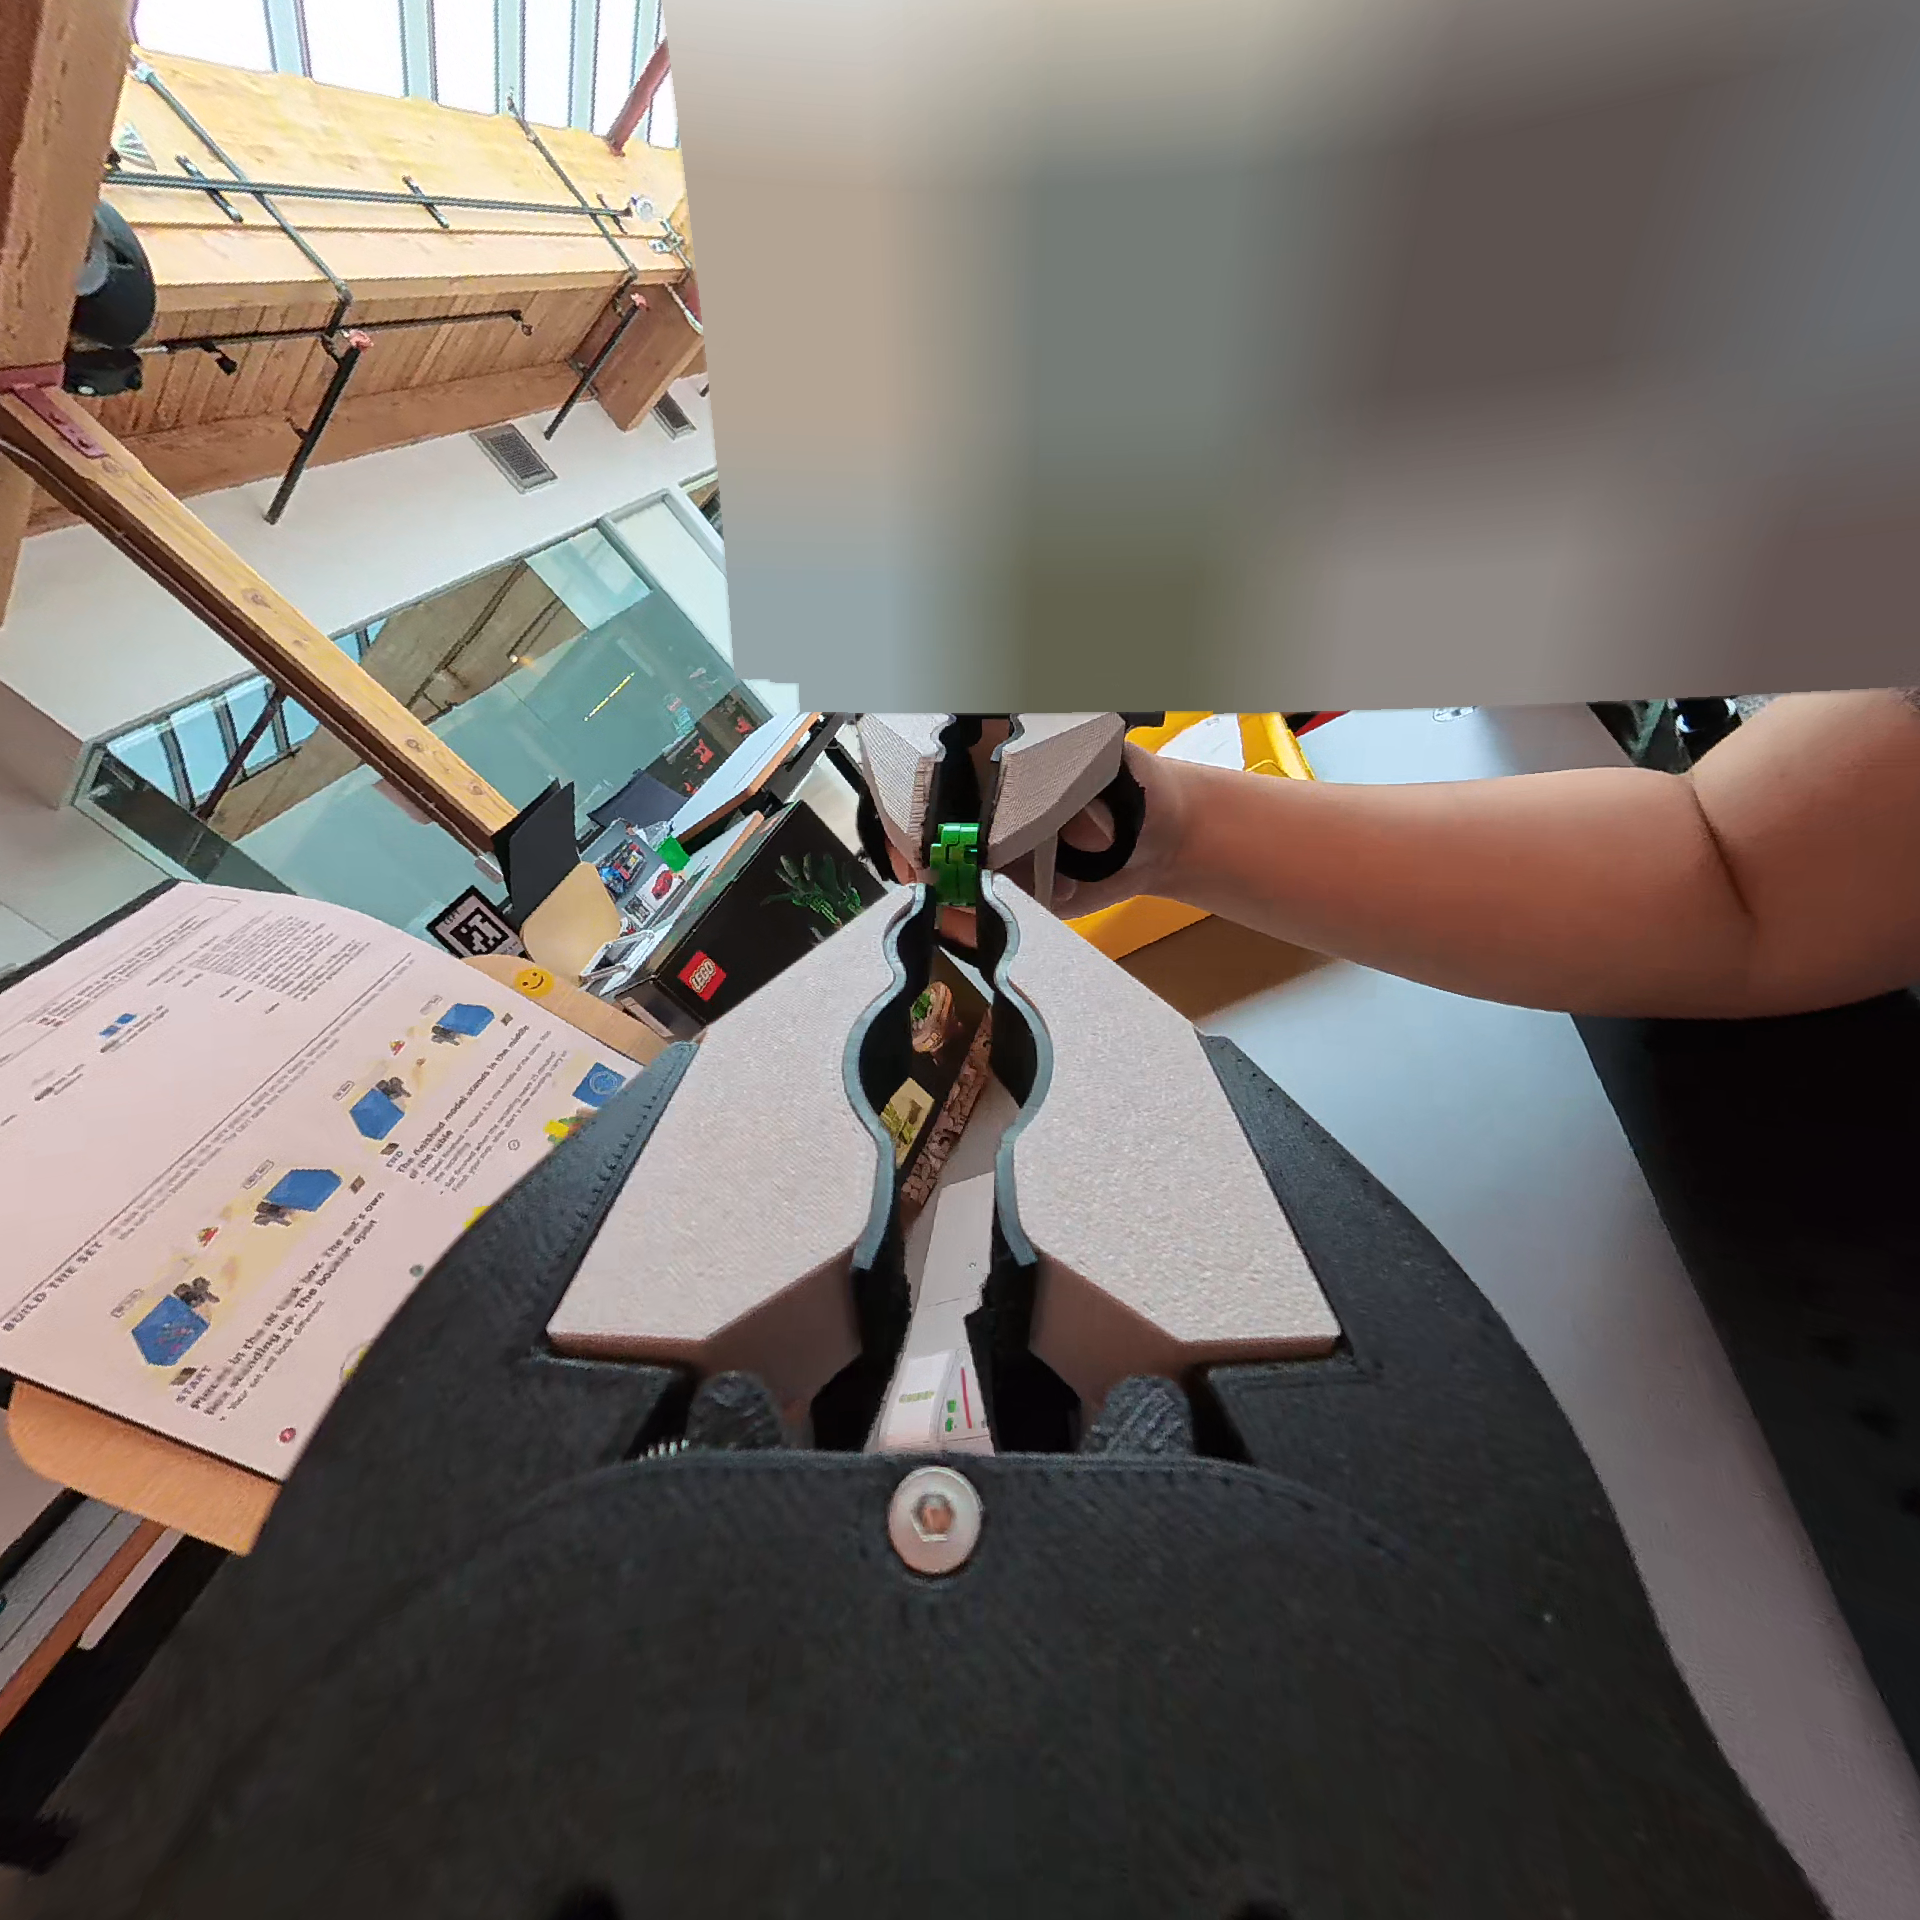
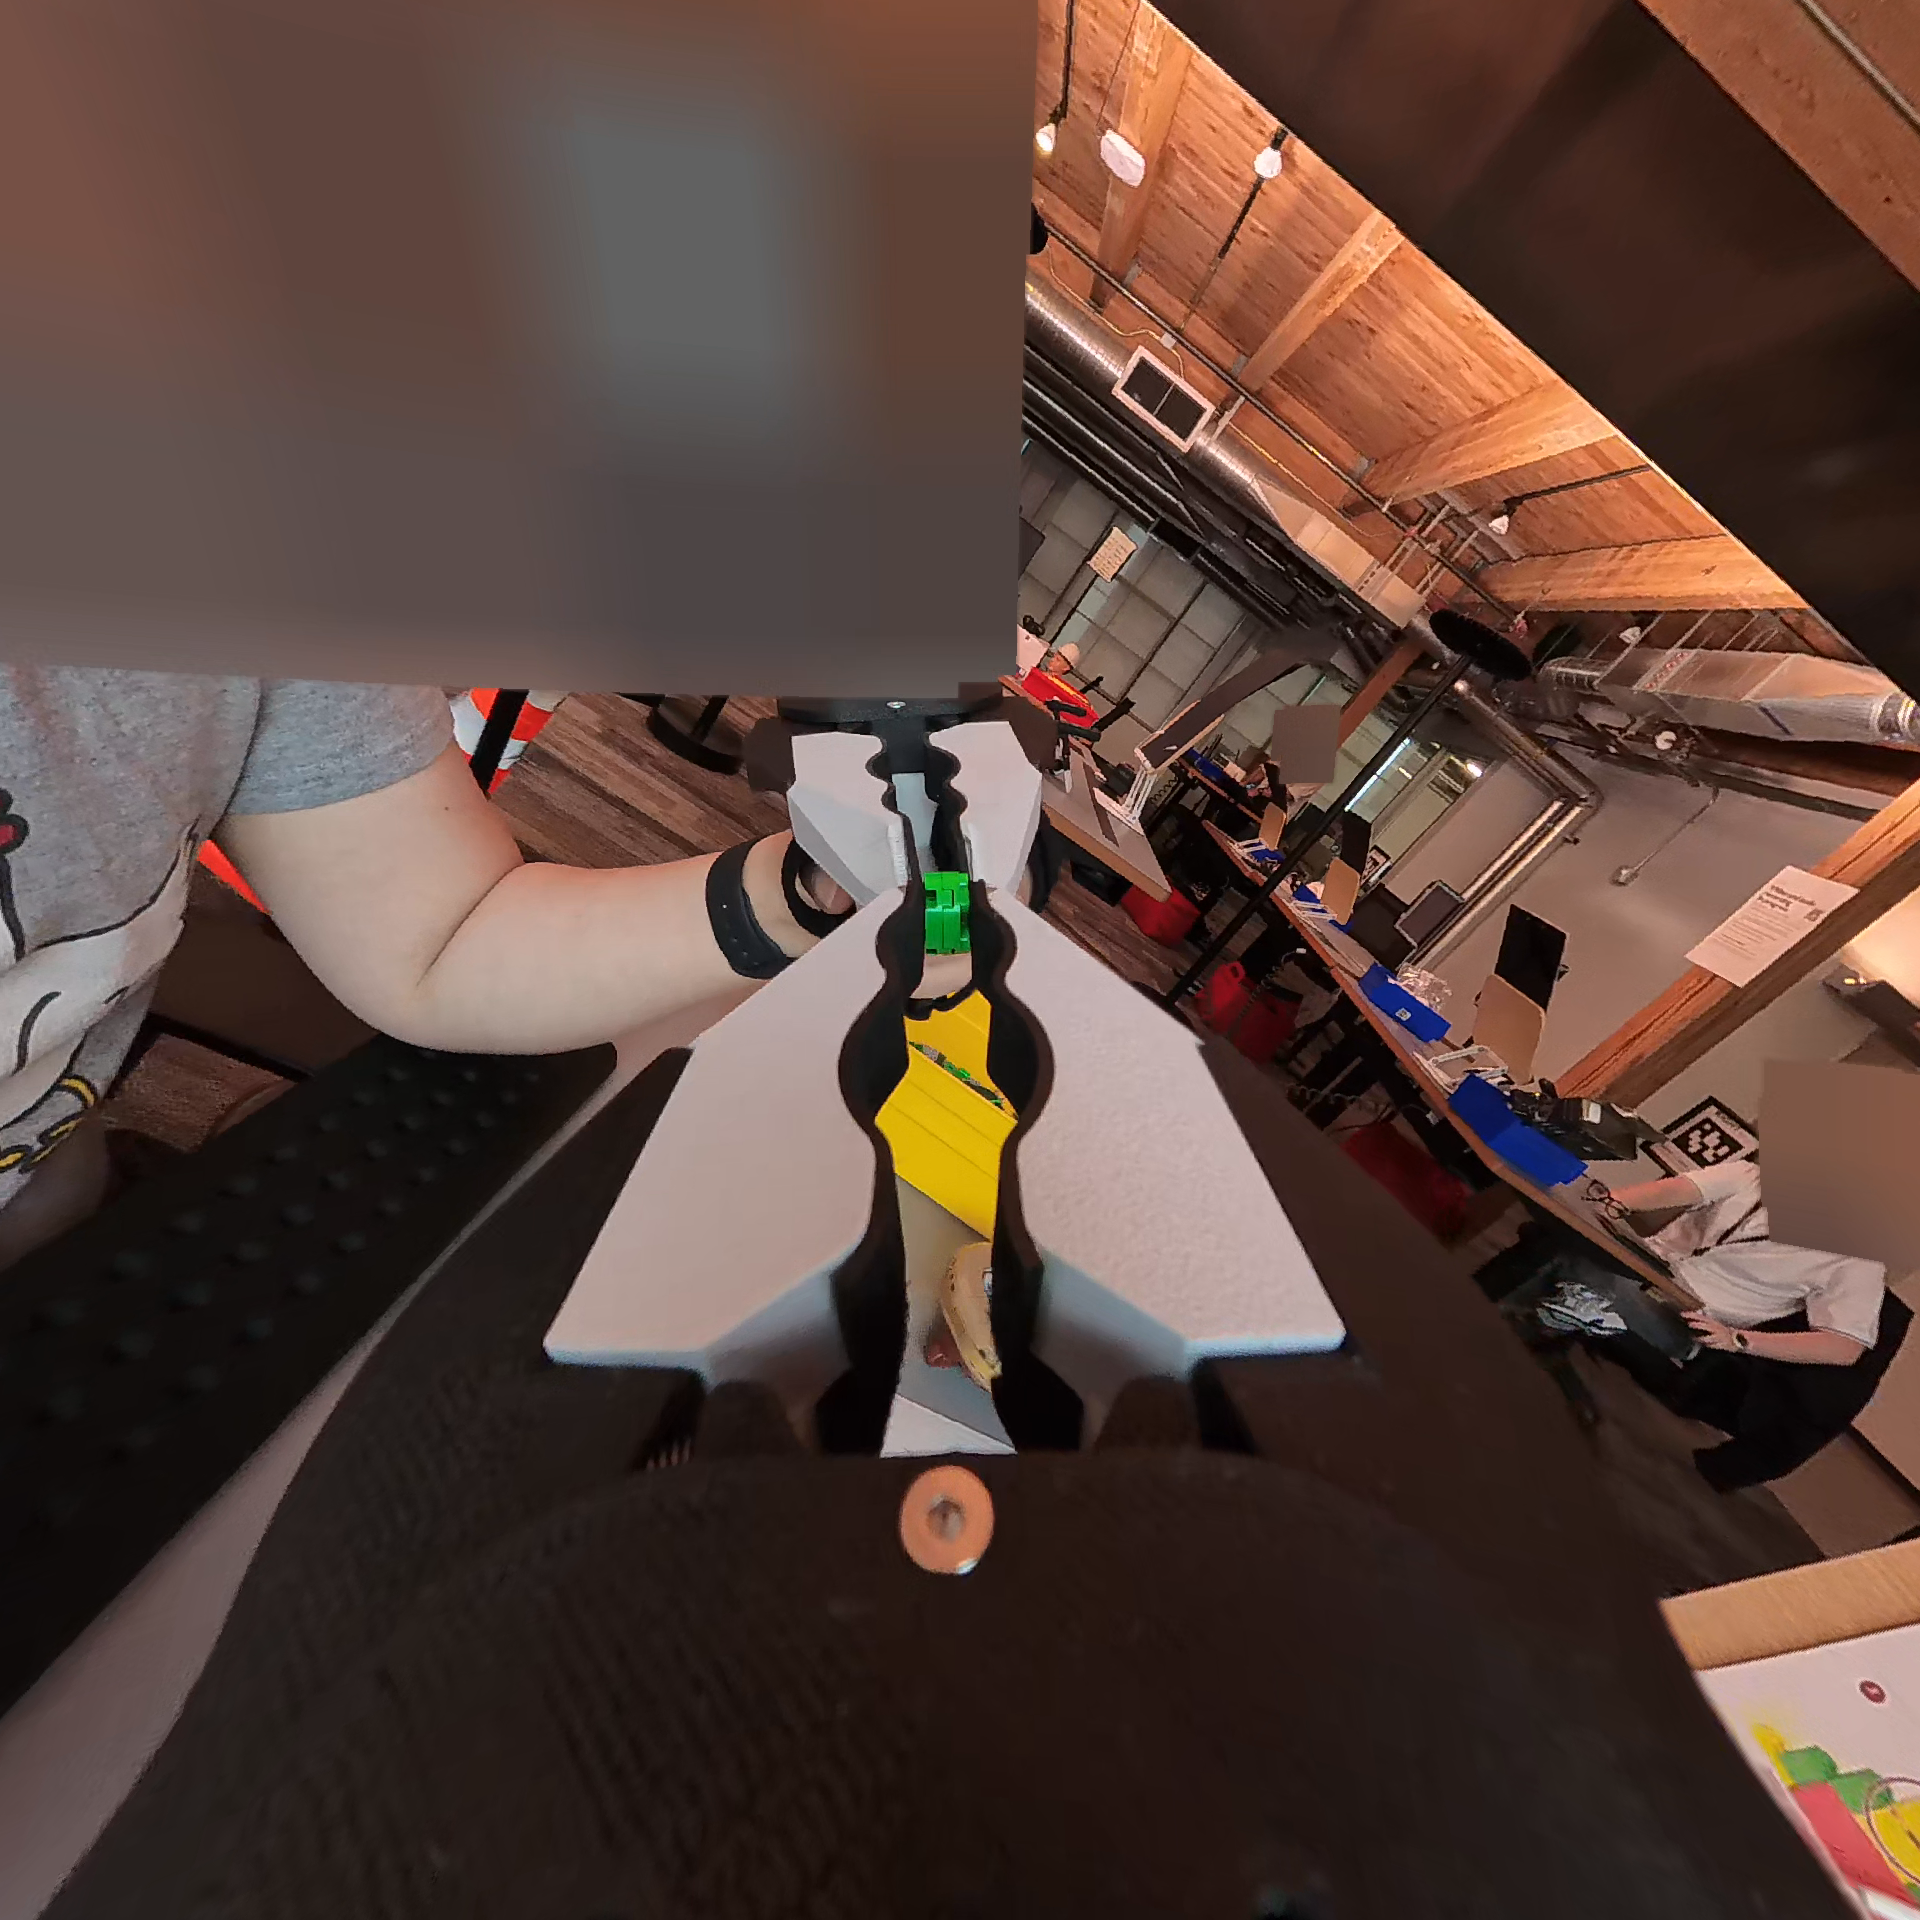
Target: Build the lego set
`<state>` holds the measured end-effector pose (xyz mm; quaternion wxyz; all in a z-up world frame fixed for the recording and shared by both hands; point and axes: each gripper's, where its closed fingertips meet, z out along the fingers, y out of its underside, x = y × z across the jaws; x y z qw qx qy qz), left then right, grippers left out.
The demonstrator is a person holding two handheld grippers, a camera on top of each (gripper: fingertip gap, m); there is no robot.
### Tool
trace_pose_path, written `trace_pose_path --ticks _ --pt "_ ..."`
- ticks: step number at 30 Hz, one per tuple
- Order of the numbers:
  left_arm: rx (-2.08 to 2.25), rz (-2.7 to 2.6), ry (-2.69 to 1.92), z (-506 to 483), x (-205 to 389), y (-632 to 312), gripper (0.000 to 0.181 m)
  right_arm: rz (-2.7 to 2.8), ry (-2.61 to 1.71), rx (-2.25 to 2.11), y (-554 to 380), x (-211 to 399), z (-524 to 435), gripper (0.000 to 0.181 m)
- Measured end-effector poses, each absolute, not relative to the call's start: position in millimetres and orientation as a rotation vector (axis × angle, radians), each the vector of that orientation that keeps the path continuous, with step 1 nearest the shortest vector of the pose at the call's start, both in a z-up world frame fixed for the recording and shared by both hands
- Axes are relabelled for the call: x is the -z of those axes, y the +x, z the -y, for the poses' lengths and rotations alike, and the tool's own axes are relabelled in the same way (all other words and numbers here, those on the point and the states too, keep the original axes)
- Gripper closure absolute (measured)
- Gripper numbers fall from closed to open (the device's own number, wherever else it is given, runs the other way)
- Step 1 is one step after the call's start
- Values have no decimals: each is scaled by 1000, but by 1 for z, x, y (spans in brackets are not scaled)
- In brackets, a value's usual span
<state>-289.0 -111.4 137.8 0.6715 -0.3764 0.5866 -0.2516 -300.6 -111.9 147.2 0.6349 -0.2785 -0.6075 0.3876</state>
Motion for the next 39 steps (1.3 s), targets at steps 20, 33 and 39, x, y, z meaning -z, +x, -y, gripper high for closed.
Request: trace_pose_path --ticks 20,33,39 --pt "1091 -1095 -781 103 -170 -317 175 1155 -868 -1152 -325 -175 100 171" --pt "1082 -1113 -792 104 -167 -314 175 1209 -867 -1136 -324 -168 100 176" --pt "1067 -1130 -772 108 -167 -315 176 1229 -859 -1132 -325 -167 104 177"
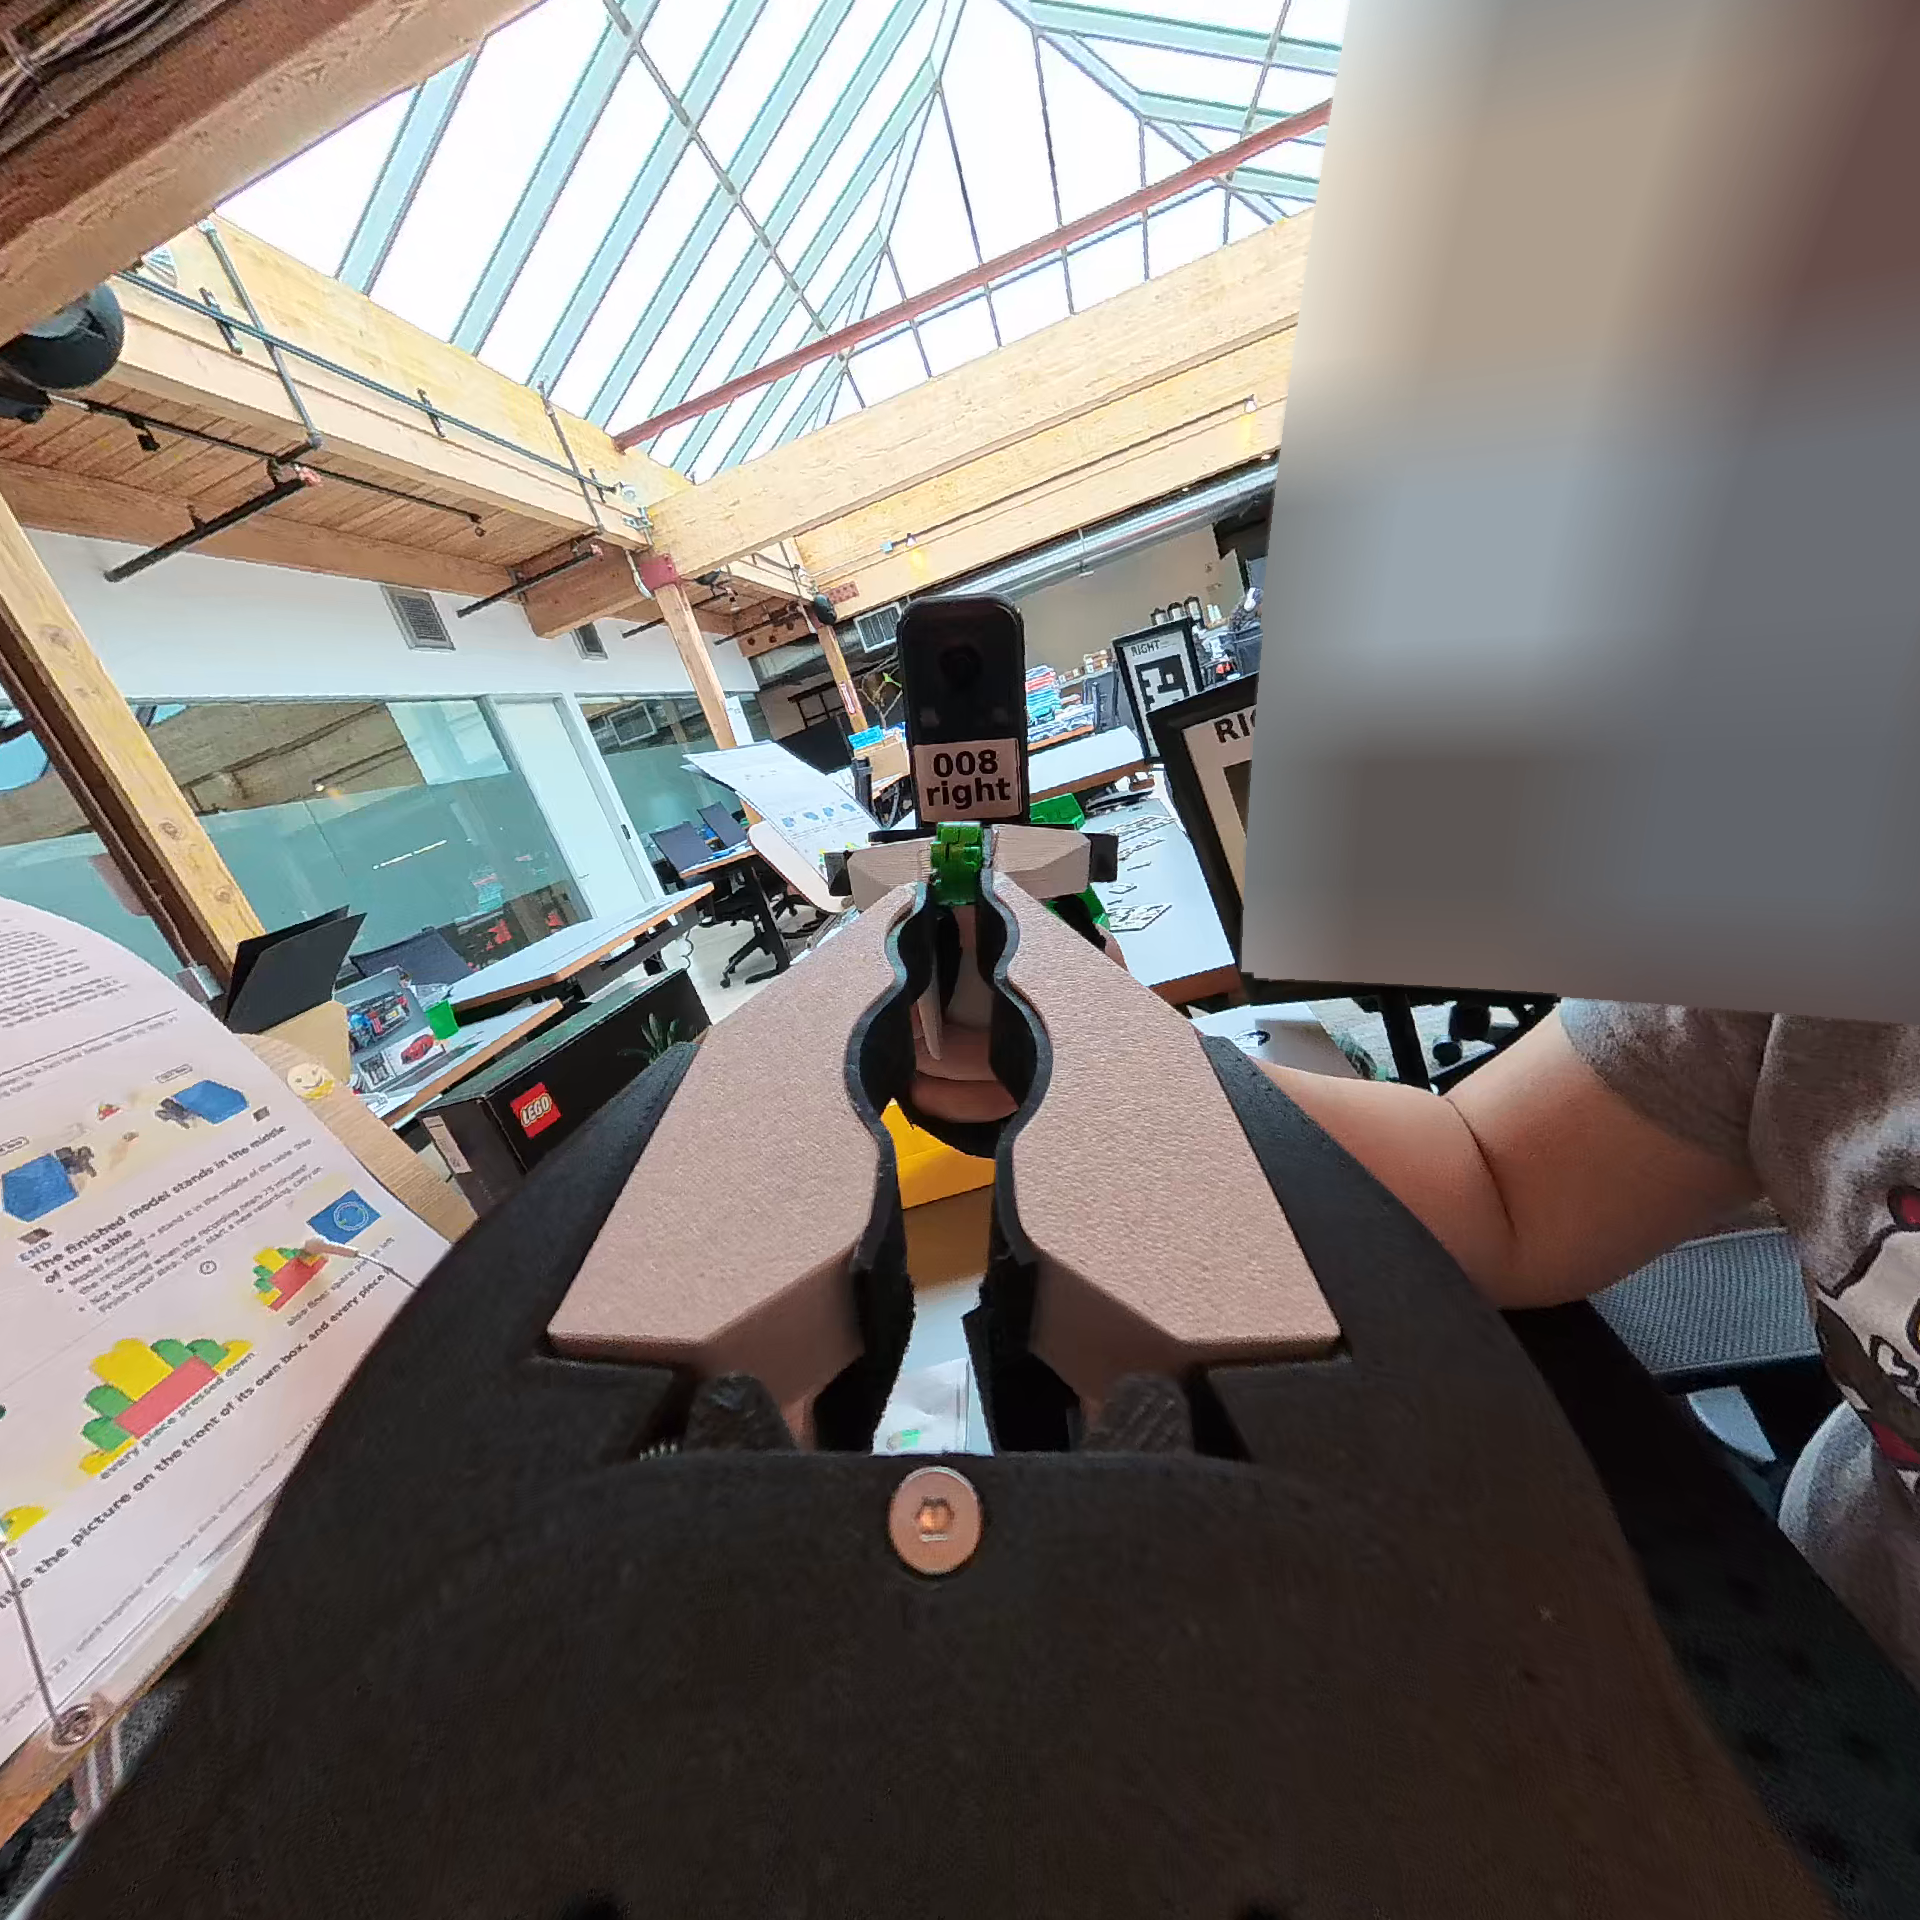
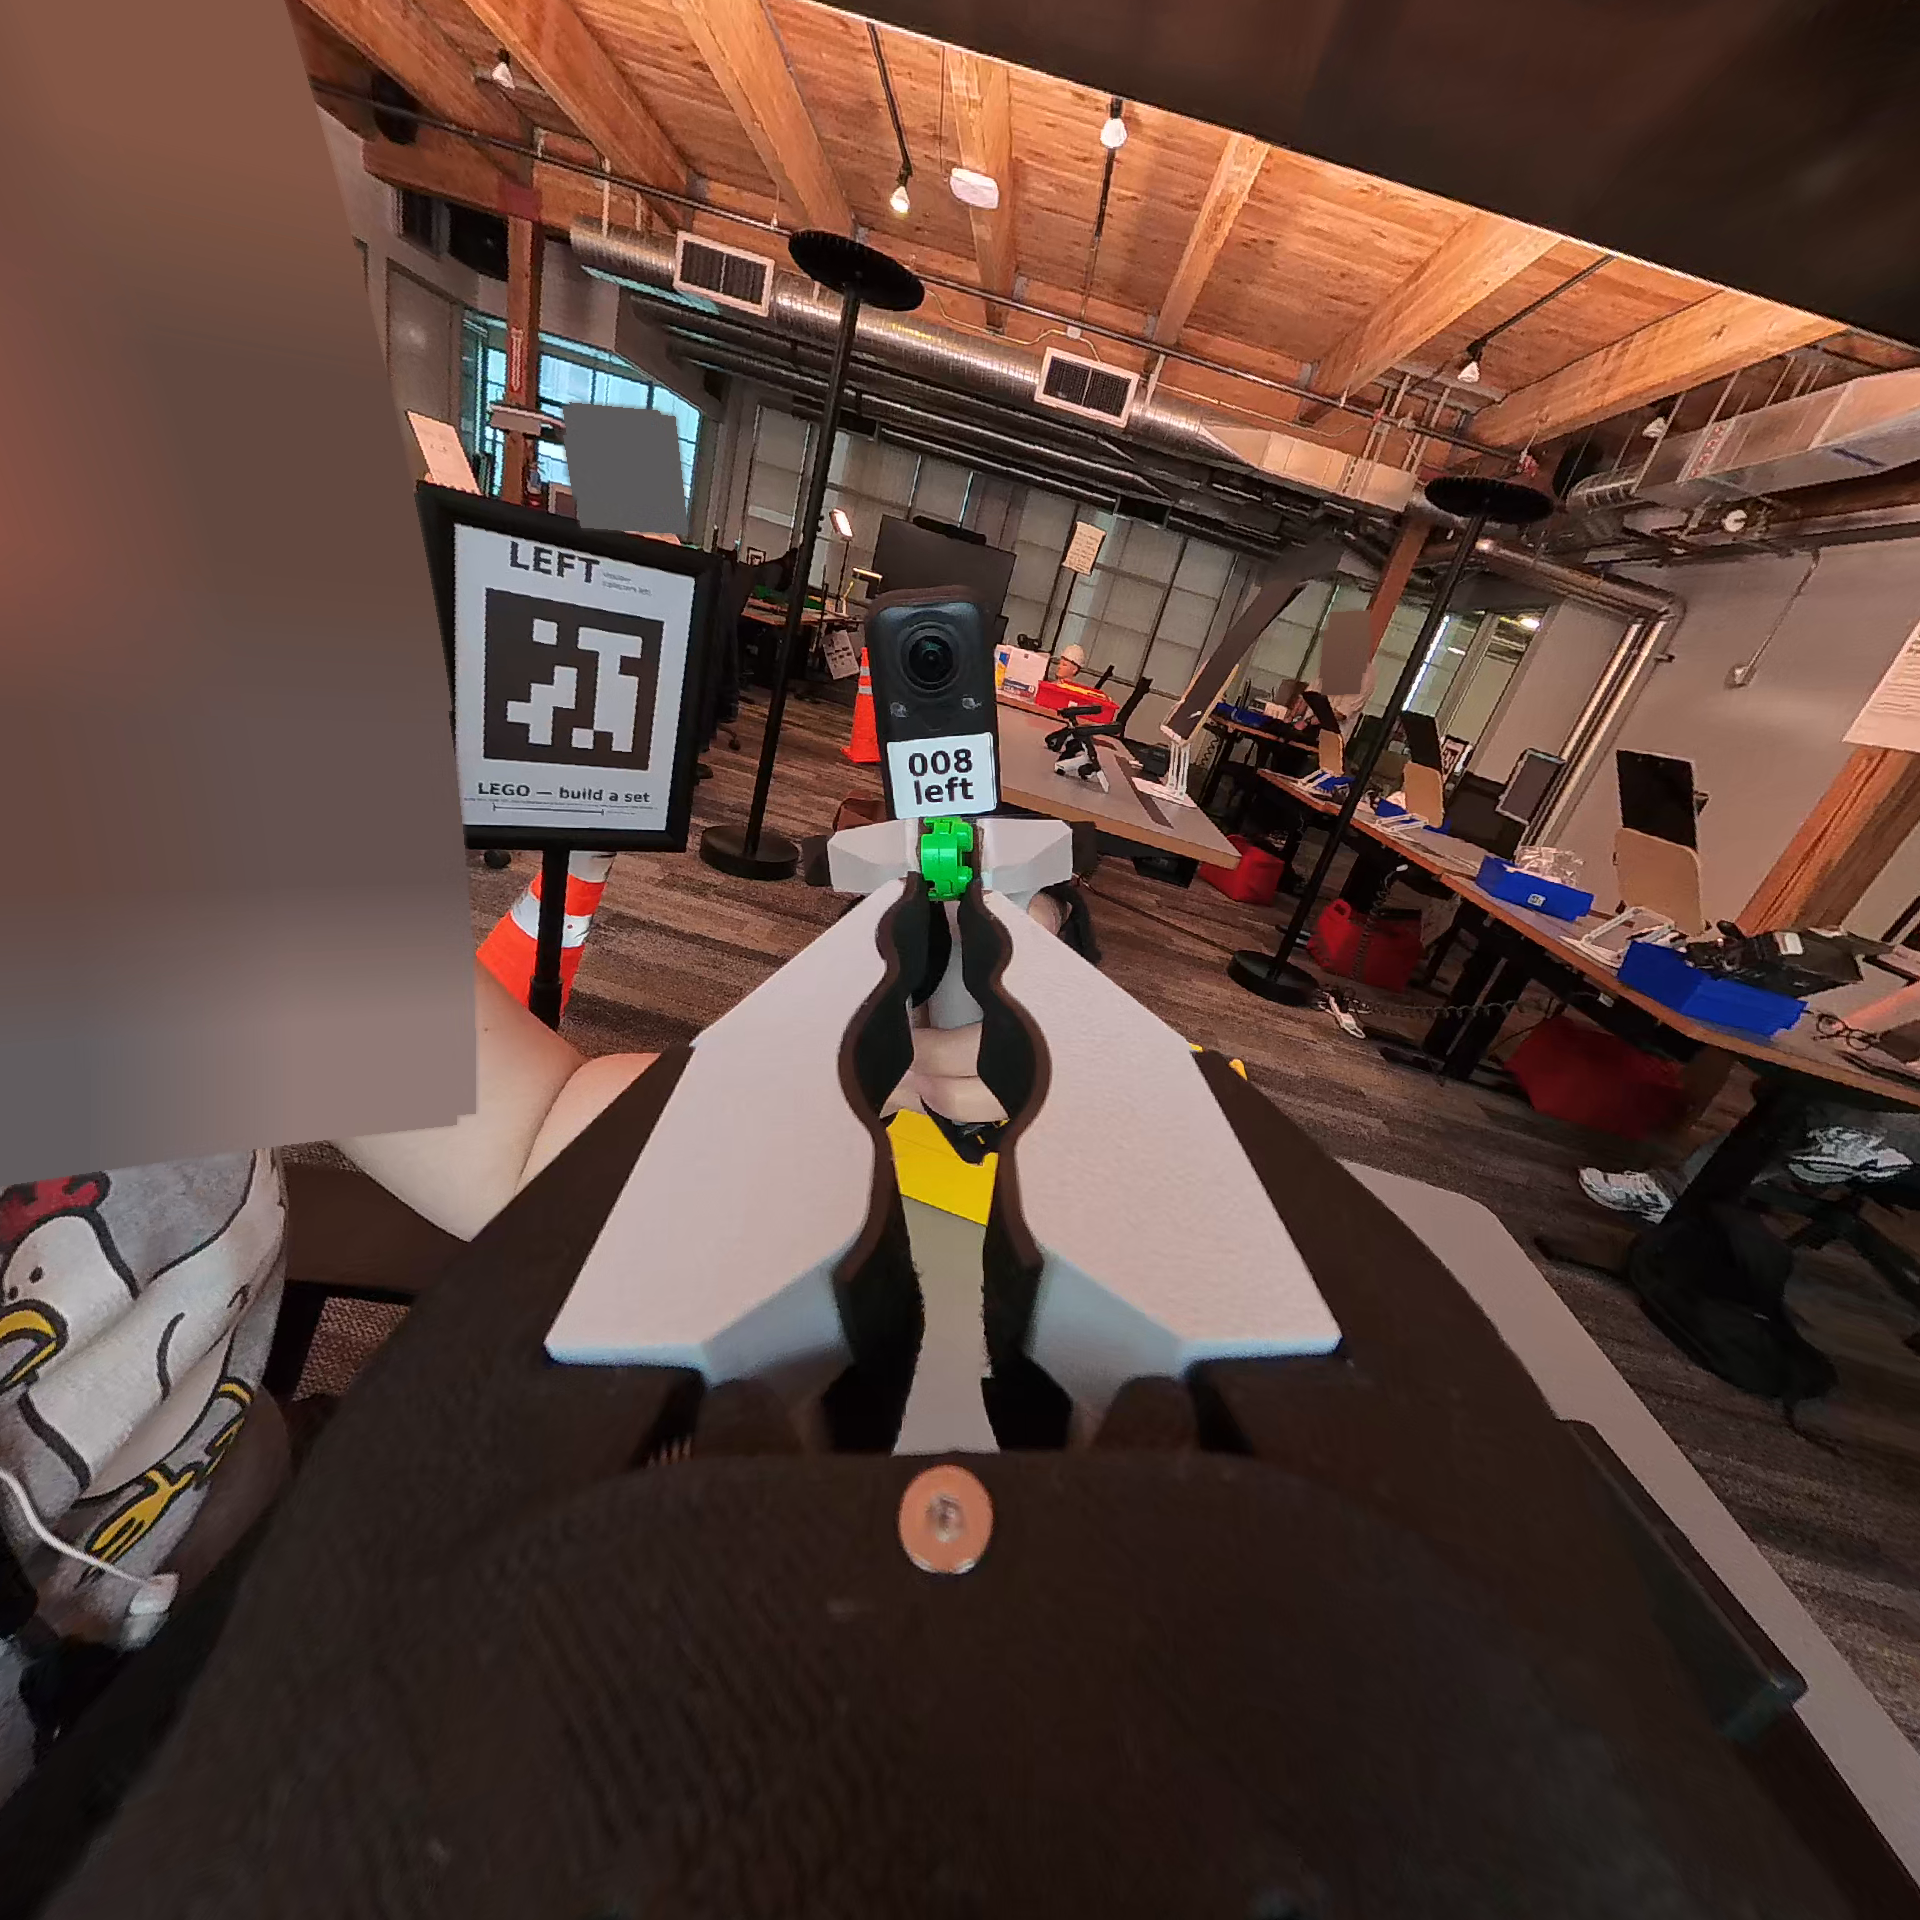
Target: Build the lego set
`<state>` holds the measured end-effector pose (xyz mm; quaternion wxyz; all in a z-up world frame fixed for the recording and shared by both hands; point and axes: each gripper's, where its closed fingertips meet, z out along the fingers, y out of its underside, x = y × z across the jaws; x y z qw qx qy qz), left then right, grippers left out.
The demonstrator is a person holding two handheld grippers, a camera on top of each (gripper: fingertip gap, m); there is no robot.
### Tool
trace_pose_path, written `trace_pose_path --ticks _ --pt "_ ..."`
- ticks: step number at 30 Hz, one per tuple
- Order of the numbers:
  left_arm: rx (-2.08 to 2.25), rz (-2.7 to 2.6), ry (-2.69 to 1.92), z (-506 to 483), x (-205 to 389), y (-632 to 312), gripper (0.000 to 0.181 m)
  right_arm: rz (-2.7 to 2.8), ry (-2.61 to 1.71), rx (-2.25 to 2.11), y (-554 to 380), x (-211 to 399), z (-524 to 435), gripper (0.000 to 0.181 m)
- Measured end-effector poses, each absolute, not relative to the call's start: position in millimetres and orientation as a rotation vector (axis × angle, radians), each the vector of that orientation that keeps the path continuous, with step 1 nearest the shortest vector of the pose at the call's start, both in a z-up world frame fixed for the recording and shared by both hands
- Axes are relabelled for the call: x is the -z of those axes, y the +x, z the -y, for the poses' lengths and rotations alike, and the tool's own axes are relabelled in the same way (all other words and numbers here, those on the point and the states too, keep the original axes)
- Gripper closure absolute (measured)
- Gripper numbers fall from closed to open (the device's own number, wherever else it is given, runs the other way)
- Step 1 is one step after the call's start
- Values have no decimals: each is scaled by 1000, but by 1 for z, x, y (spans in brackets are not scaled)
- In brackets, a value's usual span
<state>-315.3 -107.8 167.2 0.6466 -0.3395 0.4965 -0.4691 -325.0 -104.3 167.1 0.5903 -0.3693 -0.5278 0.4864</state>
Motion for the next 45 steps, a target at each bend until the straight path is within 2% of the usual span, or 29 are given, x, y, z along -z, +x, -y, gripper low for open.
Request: trace_pose_path --ticks 4,7,9,15,18,22,24,28,45 --pt "1003 -1161 -775 110 -165 -313 176 1266 -839 -1091 -322 -164 106 176" --pt "843 -1187 -778 107 -160 -309 175 1278 -775 -932 -318 -163 104 169" --pt "733 -1217 -781 106 -155 -307 176 1304 -748 -890 -315 -164 112 158" --pt "696 -1287 -755 122 -153 -308 176 1384 -714 -813 -311 -160 125 174" --pt "679 -1303 -747 125 -152 -308 176 1381 -698 -800 -311 -160 126 174" --pt "644 -1319 -748 125 -150 -308 176 1381 -738 -806 -313 -158 122 163" --pt "634 -1322 -750 124 -149 -307 176 1387 -729 -821 -314 -157 124 163" --pt "609 -1340 -765 122 -145 -306 176 1409 -740 -805 -317 -152 122 175" --pt "536 -1373 -810 113 -137 -309 175 1427 -728 -749 -321 -144 114 174"
